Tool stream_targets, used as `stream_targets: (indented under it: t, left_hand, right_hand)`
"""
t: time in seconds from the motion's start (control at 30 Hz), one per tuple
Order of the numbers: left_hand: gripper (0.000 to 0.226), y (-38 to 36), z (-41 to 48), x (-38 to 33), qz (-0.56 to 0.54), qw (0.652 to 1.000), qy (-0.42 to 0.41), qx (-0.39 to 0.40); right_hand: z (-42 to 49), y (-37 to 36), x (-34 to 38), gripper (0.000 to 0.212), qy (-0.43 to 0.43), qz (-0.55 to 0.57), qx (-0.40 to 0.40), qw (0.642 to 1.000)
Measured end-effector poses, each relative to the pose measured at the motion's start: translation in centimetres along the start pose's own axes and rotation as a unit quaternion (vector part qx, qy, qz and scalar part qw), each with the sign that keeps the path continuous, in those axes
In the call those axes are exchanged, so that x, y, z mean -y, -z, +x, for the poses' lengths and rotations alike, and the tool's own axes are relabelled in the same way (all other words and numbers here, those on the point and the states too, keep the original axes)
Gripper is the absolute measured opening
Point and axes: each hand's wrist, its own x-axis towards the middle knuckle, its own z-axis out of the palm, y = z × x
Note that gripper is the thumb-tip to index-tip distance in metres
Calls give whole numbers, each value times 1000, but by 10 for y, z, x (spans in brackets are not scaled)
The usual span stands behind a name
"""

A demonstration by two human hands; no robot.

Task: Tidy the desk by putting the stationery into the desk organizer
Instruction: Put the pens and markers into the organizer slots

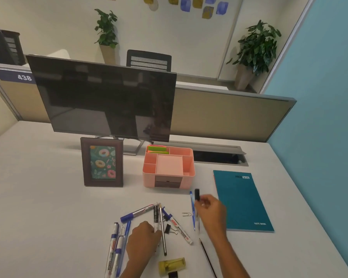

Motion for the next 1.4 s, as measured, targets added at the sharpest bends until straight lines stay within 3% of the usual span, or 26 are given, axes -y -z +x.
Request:
stream_targets:
  t: [0.27, 0.77, 0.97, 1.4]
  left_hand:
    - [12, 10, 3, -3, -41, 999, 0, 10]
    - [12, 24, 18, -13, -130, 989, -31, -60]
    - [15, 30, 28, -33, -156, 982, -60, -87]
    - [16, 58, 75, -130, -224, 944, -214, -114]
  right_hand:
    - [88, 14, 80, 18, 105, 85, -95, 986]
    - [140, -40, 66, 22, 38, -1, -42, 998]
    - [147, -41, 58, 21, 50, -33, -38, 997]
    - [155, -46, 46, 18, 69, -46, -38, 996]
